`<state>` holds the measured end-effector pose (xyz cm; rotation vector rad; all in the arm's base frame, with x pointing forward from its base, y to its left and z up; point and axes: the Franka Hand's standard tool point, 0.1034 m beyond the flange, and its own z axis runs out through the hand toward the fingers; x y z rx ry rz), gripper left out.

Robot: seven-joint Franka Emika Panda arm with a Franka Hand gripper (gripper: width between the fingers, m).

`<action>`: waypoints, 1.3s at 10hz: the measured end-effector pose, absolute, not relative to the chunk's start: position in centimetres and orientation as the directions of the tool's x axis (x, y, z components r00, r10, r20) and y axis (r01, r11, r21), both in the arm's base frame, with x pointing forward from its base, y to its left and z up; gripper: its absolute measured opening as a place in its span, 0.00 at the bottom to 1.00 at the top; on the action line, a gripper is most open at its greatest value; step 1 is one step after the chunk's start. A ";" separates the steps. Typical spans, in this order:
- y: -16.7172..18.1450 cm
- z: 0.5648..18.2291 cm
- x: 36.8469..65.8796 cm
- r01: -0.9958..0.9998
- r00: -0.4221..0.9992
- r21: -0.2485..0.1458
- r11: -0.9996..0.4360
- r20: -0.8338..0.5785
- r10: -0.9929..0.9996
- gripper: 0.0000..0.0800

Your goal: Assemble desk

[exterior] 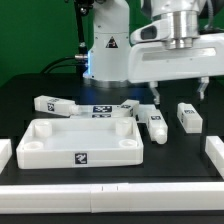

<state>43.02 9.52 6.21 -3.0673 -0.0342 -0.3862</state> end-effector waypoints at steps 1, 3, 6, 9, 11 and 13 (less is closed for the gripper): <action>8.1 6.1 43.2 0.037 0.967 -0.034 -0.999 0.252 0.027 0.81; 6.8 5.0 42.7 0.019 0.972 -0.026 -0.999 0.236 0.013 0.81; 8.0 3.8 42.2 0.005 0.978 -0.033 -0.999 0.210 -0.002 0.81; 8.0 3.8 42.2 0.007 0.978 -0.032 -0.999 0.211 0.000 0.81; 8.0 3.7 42.2 0.007 0.977 -0.031 -1.000 0.213 0.000 0.81; 7.8 3.7 42.3 0.009 0.975 -0.028 -1.000 0.223 0.002 0.81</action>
Offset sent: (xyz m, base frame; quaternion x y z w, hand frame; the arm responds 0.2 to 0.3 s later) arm -0.0014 0.0029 -0.0229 -0.0004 -0.0212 0.0203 0.9996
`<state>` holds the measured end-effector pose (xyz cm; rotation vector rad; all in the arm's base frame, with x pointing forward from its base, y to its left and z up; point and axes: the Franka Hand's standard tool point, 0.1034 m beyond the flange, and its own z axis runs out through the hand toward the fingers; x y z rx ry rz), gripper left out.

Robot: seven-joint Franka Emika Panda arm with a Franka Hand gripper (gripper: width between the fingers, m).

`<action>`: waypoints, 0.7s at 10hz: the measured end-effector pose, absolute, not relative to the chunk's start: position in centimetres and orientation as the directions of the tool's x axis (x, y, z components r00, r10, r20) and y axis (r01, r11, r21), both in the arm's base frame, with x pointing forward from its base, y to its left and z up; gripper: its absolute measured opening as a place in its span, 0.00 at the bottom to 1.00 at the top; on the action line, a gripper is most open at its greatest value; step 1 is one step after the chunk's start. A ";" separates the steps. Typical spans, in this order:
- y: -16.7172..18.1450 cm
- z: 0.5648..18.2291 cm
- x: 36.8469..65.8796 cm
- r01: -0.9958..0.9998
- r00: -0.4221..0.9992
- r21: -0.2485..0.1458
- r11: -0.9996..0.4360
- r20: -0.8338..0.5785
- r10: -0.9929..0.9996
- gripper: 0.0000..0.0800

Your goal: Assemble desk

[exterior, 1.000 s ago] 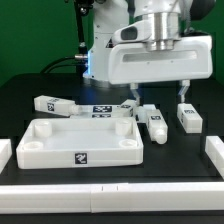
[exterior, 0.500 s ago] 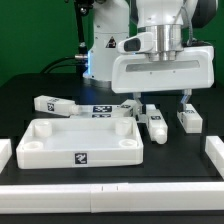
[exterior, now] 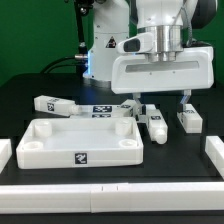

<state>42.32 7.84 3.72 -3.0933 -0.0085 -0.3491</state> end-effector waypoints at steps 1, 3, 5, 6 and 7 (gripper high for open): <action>7.6 3.7 42.5 0.006 0.971 -0.024 -1.000 0.238 0.001 0.81; 7.7 3.7 42.5 0.007 0.972 -0.024 -1.000 0.236 0.001 0.81; 7.6 3.5 42.3 0.001 0.976 -0.027 -1.000 0.218 -0.005 0.81; 7.3 3.1 42.3 -0.011 0.983 -0.033 -0.999 0.185 -0.016 0.81; 6.9 2.9 42.5 -0.023 0.984 -0.034 -0.999 0.174 -0.029 0.81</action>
Offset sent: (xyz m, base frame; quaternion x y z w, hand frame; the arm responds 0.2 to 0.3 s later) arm 0.0000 0.0000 0.0000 0.0000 0.0000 0.0000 1.0000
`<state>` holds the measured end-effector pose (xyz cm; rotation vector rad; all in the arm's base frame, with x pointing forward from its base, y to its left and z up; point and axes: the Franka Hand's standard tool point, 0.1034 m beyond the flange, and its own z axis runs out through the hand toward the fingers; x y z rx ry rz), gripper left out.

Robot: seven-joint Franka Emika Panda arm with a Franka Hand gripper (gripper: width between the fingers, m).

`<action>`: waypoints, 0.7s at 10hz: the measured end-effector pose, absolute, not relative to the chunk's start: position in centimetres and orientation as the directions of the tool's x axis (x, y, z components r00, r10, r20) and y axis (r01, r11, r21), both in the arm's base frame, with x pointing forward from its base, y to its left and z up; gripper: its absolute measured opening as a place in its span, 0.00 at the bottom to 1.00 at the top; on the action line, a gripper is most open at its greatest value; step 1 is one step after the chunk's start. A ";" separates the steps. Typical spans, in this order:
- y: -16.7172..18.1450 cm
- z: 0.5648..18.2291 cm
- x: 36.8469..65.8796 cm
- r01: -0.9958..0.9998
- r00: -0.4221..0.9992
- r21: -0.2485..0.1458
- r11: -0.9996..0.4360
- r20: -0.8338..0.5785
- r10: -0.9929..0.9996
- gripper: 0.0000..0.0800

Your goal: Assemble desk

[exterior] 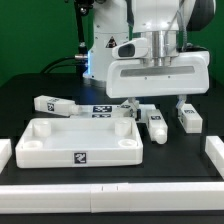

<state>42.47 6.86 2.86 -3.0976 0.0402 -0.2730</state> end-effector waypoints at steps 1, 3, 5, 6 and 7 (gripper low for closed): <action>6.6 2.9 42.9 -0.033 0.984 -0.038 -0.999 0.172 -0.039 0.81; 6.5 2.2 43.0 -0.037 0.983 -0.032 -0.999 0.176 -0.042 0.81; 6.8 1.1 42.3 -0.029 0.987 -0.028 -0.999 0.155 -0.033 0.81; 7.1 1.0 42.2 -0.022 0.988 -0.028 -0.999 0.153 -0.026 0.81; 7.4 1.0 42.1 -0.017 0.988 -0.028 -0.999 0.152 -0.021 0.81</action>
Offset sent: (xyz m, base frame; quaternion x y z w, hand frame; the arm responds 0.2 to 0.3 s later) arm -0.0050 0.0027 -0.0257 -0.0070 0.0024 0.0341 0.9994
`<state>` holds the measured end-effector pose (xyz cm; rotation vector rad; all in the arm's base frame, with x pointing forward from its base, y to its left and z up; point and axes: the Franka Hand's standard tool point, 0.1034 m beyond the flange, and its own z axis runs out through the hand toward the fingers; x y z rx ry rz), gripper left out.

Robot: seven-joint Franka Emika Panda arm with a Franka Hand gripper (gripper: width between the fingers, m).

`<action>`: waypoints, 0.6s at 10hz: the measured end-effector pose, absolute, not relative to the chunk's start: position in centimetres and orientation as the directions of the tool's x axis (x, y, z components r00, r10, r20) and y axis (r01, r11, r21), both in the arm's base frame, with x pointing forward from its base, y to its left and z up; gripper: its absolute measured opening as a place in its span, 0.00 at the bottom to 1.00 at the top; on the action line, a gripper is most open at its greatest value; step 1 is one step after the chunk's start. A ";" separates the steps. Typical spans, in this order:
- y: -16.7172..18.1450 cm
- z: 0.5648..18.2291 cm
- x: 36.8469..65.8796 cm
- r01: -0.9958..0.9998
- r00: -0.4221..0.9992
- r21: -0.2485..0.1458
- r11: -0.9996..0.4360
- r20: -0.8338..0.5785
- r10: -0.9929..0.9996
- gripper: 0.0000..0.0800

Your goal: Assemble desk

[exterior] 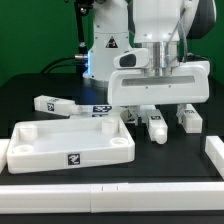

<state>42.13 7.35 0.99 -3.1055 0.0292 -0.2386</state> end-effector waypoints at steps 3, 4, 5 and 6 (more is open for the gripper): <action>7.4 1.0 42.1 -0.015 0.988 -0.028 -1.000 0.152 -0.019 0.65; 7.4 1.0 42.1 -0.014 0.988 -0.028 -1.000 0.152 -0.019 0.48; 7.4 1.0 42.1 -0.014 0.988 -0.028 -1.000 0.152 -0.019 0.48; 7.4 1.0 42.1 -0.014 0.988 -0.028 -1.000 0.152 -0.018 0.35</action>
Offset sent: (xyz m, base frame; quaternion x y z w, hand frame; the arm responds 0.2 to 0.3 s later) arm 0.0000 0.0000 0.0000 0.0000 0.0000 0.0000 1.0000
